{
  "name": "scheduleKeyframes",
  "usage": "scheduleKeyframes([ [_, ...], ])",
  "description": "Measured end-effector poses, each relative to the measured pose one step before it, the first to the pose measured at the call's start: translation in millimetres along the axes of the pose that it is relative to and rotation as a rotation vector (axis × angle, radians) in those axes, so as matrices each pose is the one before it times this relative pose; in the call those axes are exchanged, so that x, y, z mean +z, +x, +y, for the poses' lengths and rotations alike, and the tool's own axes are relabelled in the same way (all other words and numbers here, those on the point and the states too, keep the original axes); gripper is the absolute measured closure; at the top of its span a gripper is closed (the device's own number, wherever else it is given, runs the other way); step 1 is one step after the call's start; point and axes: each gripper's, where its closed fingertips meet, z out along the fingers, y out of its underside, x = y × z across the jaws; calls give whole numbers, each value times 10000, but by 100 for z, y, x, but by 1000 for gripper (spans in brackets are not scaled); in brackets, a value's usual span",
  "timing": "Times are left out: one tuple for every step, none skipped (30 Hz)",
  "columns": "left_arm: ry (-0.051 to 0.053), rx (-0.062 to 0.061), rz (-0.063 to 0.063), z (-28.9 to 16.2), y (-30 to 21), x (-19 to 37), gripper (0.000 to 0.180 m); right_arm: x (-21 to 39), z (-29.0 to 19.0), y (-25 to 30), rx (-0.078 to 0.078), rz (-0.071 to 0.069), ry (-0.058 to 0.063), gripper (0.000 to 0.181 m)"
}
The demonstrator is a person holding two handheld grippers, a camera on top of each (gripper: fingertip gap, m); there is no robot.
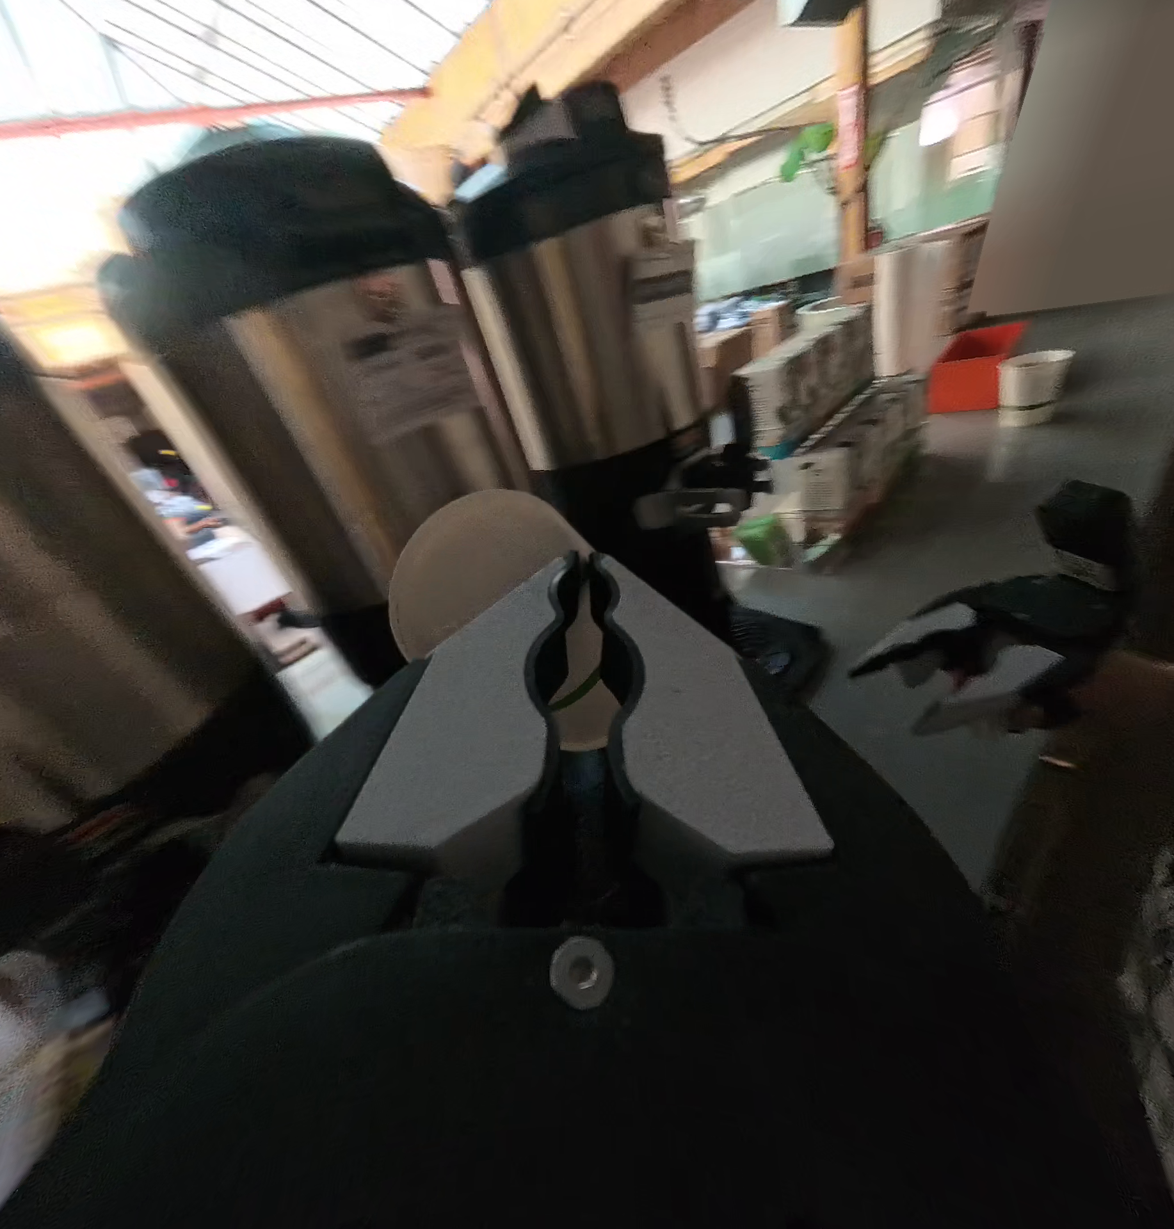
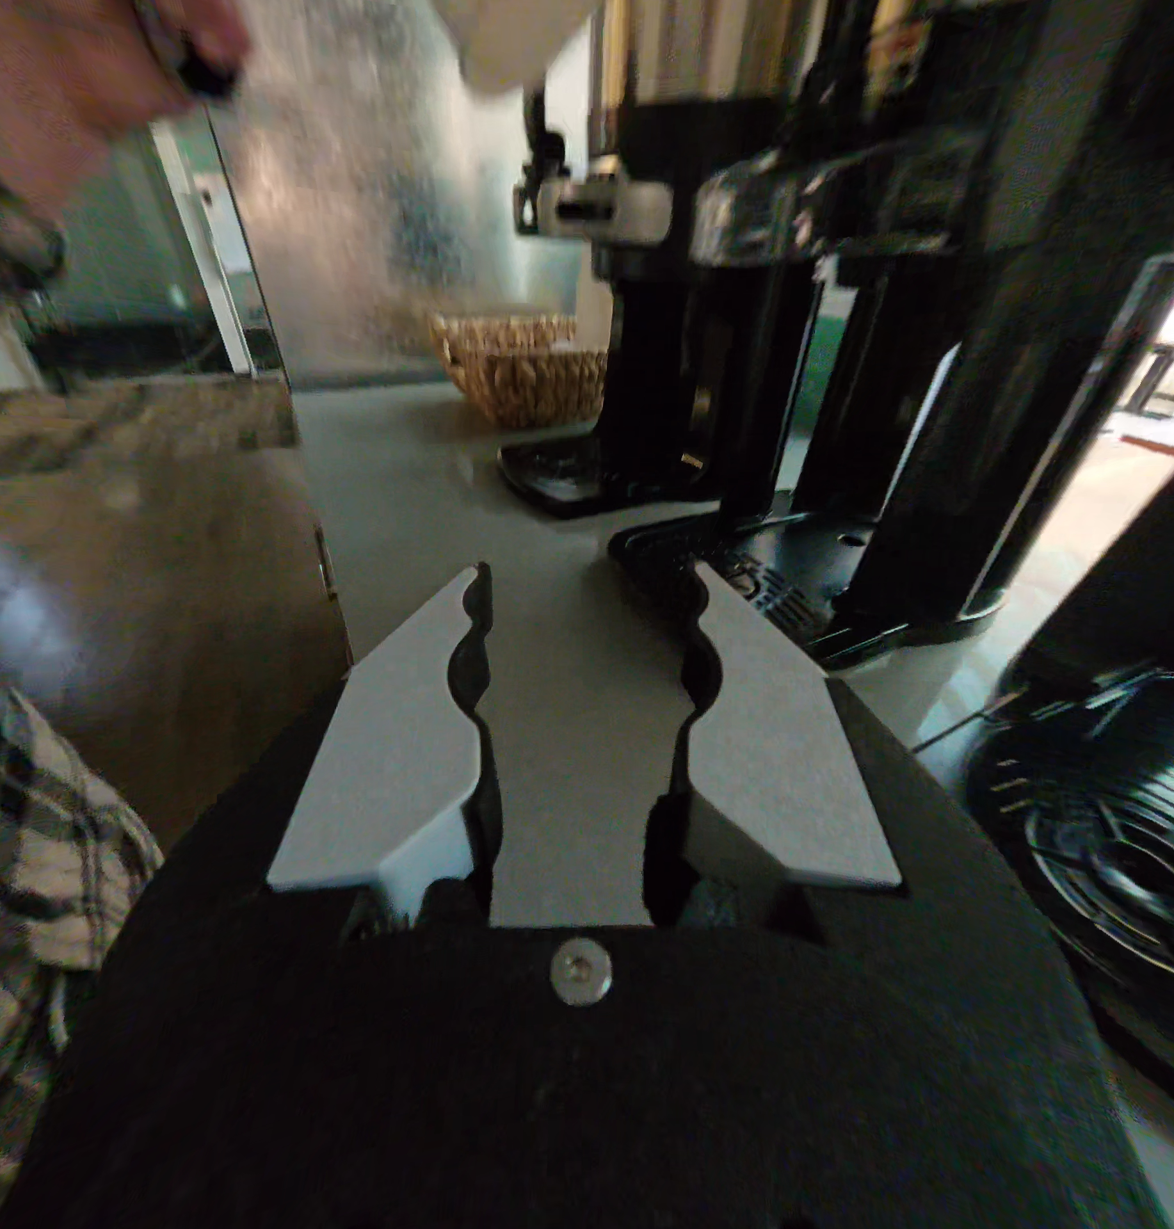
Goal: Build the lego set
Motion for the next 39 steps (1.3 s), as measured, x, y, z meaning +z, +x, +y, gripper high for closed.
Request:
scheduleKeyframes([
  [203, -140, 313, 188, 1748, 1797, 180, -1271, -894, 602, 147, 78, 299, 125],
  [438, -323, 480, -44, 1818, 1790, 180, -1301, -840, 750, 154, 155, 289, 125],
  [274, -508, 745, 350, 1989, 1930, 180, -1292, -847, 810, 224, 144, 328, 125],
  [127, -370, 462, 734, 1421, 2029, 180, -1245, -784, 808, 276, 112, 306, 125],
  [167, -360, 399, 798, 1224, 2063, 180, -1196, -650, 905, 319, 153, 257, 124],
  [84, -467, 614, 949, 1414, 2110, 180, -1165, -552, 972, 397, 165, 245, 123],
  [-18, -402, 515, 1119, 1133, 2107, 180, -1139, -570, 830, 399, 83, 271, 124],
  [8, -251, 373, 1105, 846, 2053, 180, -1005, -485, 891, 319, 133, 219, 125],
  [-105, -195, 353, 1216, 664, 1931, 180, -788, -291, 974, 250, 170, 82, 124],
  [-30, -234, 311, 1038, 468, 1803, 180, -677, -287, 757, 242, 17, 105, 123],
  [74, -315, 384, 816, 470, 1671, 180, -681, -222, 795, 306, 34, 155, 122],
  [15, -234, 393, 772, 421, 1552, 180, -666, -27, 939, 359, 114, 101, 120],
  [-23, -83, 254, 687, 222, 1423, 180, -680, 33, 740, 373, 17, 98, 120],
  [-22, -101, 262, 576, 239, 1341, 180, -713, -193, 455, 449, -101, 225, 119],
  [-21, -169, 375, 492, 403, 1273, 180, -745, -424, 354, 468, -95, 320, 118],
  [6, -145, 372, 407, 405, 1173, 180, -704, -398, 407, 334, -5, 249, 118],
  [-3, -100, 305, 407, 293, 1077, 180, -624, -320, 422, 191, 48, 142, 119],
  [-43, -121, 281, 441, 186, 982, 180, -589, -351, 348, 65, 85, 120, 120],
  [-7, -138, 289, 339, 145, 880, 180, -527, -366, 298, -7, 110, 118, 121],
  [64, -145, 306, 204, 170, 767, 180, -462, -316, 154, 29, 17, 95, 122],
  [33, -126, 252, 204, 46, 698, 180, -457, -320, -2, 92, -82, 107, 127],
  [-44, -99, 201, 328, -71, 642, 180, -441, -336, -148, 87, -140, 131, 133],
  [-43, -131, 221, 338, -88, 595, 180, -455, -312, -24, 15, -3, 133, 138],
  [23, -155, 243, 249, -46, 522, 180, -426, -262, 34, -65, 70, 106, 144],
  [26, -152, 202, 201, -130, 461, 180, -375, -234, -31, -41, 29, 82, 147],
  [36, -158, 203, 112, -174, 373, 180, -367, -282, -16, 1, 19, 105, 151],
  [-28, -146, 166, 158, -240, 343, 180, -354, -265, 46, -13, 62, 99, 154],
  [-64, -49, 89, 180, -280, 311, 180, -323, -234, 137, -55, 141, 68, 156],
  [-34, -6, 112, 128, -183, 264, 180, -295, -245, 49, -92, 100, 51, 159],
  [5, -79, 163, 77, -103, 233, 180, -270, -235, -82, -86, 9, 52, 162],
  [-57, -111, 115, 202, -220, 223, 180, -261, -209, -111, -51, -20, 47, 165],
  [-163, -49, 14, 357, -375, 195, 180, -278, -331, -127, -28, -24, 147, 172],
  [-152, 1, -1, 324, -332, 166, 180, -216, -195, -120, -50, 11, 58, 176],
  [-23, 0, 63, 124, -171, 111, 180, -126, -13, -61, -99, 53, -46, 178],
  [-24, -39, 59, 125, -183, 83, 179, -73, 29, -65, -62, 32, -51, 180],
  [-41, -35, 56, 188, -227, 33, 179, -46, 79, 32, 4, 54, -88, 181],
  [-76, -73, 39, 246, -270, 11, 179, -37, 125, 55, -14, 39, -115, 181],
  [-44, -95, 33, 215, -223, -8, 178, -12, 98, 9, -16, 19, -94, 181],
  [20, -62, 3, 126, -185, -22, 178, 38, 67, -19, 2, 1, -59, 181],
])
